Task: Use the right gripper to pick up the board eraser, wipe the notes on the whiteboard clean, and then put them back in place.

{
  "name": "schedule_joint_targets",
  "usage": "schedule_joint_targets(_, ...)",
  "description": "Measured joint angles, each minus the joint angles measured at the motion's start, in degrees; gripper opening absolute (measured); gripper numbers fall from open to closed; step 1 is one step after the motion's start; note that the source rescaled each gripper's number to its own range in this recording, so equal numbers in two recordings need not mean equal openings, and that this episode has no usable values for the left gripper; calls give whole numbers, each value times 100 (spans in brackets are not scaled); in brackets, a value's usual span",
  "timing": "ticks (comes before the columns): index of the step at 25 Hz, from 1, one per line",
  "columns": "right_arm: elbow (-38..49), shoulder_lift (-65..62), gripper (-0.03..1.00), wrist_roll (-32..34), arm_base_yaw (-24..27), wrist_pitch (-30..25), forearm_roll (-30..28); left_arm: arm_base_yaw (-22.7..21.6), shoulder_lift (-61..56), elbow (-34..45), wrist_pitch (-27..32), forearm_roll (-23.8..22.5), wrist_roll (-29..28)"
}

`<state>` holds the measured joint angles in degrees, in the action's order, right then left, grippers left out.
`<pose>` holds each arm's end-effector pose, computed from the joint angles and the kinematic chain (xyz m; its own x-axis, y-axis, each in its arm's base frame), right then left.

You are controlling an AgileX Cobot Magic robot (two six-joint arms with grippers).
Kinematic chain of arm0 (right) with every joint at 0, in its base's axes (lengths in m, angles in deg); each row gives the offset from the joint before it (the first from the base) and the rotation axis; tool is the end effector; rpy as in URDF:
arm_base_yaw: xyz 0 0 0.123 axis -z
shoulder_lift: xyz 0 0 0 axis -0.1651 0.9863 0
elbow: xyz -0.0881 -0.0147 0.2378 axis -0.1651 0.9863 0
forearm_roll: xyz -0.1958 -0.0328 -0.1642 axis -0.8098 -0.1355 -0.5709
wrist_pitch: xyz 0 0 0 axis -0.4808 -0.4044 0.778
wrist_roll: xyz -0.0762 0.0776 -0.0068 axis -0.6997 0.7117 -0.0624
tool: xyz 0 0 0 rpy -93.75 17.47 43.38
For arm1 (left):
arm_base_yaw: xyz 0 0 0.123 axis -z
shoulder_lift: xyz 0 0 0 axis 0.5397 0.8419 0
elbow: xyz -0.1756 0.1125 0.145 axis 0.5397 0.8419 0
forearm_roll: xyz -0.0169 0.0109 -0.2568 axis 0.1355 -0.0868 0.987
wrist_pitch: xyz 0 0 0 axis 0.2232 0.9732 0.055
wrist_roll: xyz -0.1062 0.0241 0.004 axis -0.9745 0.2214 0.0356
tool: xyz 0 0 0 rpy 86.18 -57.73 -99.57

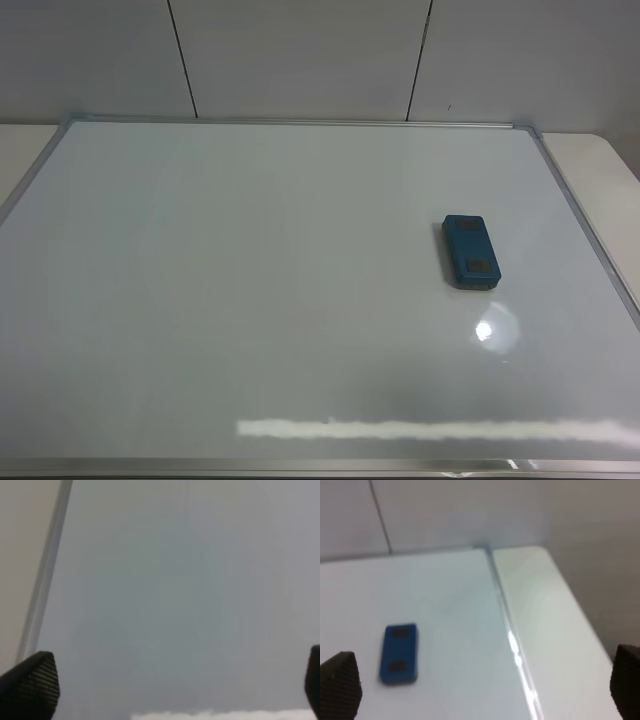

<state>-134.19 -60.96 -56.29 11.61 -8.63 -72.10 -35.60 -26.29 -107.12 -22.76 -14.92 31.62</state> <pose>0.0009 -0.0013 0.3365 -0.3138 0.0067 -0.9495 0.0466 0.9989 -0.0083 0.0469 -0.0060 0.2742 -0.4428 -0.0215 -0.8963 0.0183 0.9993 -0.0331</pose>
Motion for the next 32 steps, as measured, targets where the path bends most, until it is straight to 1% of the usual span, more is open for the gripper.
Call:
schedule_joint_targets(4, 947, 5, 100, -169, 0, 287, 468, 0, 0, 0, 0, 0, 0)
schedule_joint_targets(6, 1380, 5, 100, -259, 0, 323, 555, 0, 0, 0, 0, 0, 0)
schedule_joint_targets(8, 1534, 5, 100, -291, 0, 495, 560, 0, 0, 0, 0, 0, 0)
schedule_joint_targets(10, 1609, 5, 100, -286, 0, 646, 552, 0, 0, 0, 0, 0, 0)
schedule_joint_targets(12, 1623, 5, 100, -210, 0, 676, 520, 0, 0, 0, 0, 0, 0)
schedule_joint_targets(32, 1623, 5, 100, -134, 0, 683, 457, 0, 0, 0, 0, 0, 0)
